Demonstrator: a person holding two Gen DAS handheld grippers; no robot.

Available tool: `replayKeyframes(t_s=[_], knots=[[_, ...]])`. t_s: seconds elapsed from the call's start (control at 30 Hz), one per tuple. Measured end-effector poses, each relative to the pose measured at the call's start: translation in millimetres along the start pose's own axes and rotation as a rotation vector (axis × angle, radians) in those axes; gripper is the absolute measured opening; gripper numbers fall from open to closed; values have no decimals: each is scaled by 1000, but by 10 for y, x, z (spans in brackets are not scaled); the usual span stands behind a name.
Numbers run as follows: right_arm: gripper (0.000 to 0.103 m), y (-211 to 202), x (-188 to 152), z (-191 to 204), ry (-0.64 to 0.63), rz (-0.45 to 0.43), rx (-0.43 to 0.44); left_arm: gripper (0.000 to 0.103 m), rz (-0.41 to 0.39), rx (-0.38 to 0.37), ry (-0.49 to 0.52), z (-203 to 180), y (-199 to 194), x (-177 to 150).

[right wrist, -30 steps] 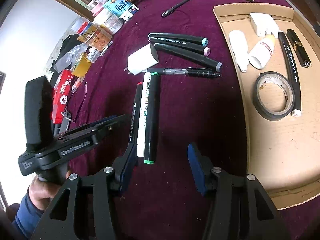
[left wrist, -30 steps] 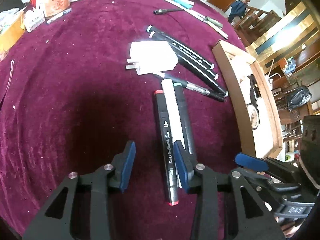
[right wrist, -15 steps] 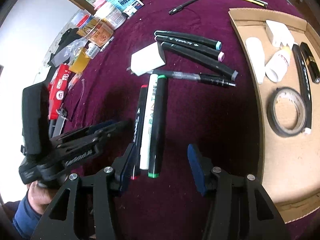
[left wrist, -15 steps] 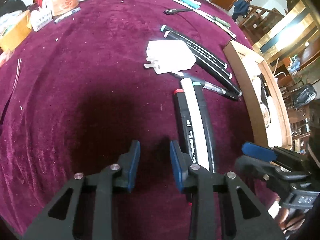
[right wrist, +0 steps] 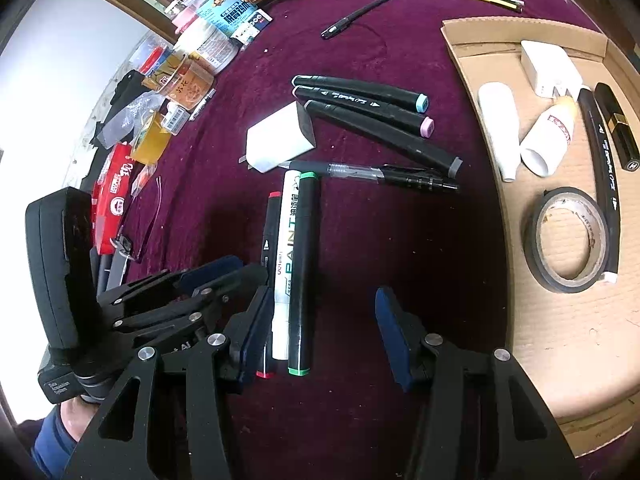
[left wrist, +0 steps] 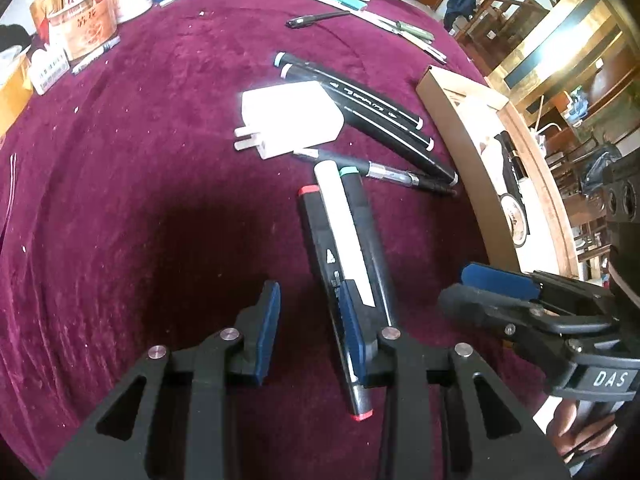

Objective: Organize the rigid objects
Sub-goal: 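Grasp the black marker with red cap using the left tool, then grasp the black marker with green cap using the right tool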

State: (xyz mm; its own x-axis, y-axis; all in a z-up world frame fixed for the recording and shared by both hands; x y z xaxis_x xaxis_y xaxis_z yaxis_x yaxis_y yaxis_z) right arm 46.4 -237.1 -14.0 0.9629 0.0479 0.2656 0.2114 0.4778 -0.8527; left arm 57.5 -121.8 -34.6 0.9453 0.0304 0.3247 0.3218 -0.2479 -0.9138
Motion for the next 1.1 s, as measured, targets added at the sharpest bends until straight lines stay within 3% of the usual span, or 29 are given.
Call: replayKeyframes(t_s=[0.2, 0.4, 0.5, 0.6, 0.73, 1.1], knots=[[47, 3, 38, 6, -1, -3, 10, 29, 19, -17, 13, -36, 29, -16], [47, 3, 52, 1, -7, 0, 12, 28, 20, 18, 24, -69, 90, -32], [47, 28, 48, -8, -9, 10, 10, 13, 17, 66, 42, -54, 94, -46], [47, 79, 40, 33, -52, 27, -17, 12, 23, 81, 43, 14, 55, -106], [29, 173, 18, 156, -147, 34, -79, 12, 6, 92, 36, 129, -18, -218], [24, 432, 100, 255, -265, 65, -210, 13, -18, 47, 6, 202, -79, -271]])
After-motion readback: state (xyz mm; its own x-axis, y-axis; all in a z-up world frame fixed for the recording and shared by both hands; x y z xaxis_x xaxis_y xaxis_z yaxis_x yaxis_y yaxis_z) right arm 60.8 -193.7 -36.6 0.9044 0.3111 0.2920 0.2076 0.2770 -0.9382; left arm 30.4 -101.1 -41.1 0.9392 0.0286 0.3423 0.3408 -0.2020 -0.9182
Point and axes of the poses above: each gripper's, at about its wrist camera, not at the fingertips, and y roughly the way its jaws point, z to its left, x to its top, the point moved 6 cm from there along y, roughly the way its jaws point, and after that the axes turned 1 degree about -z, right-handed, at the moved point
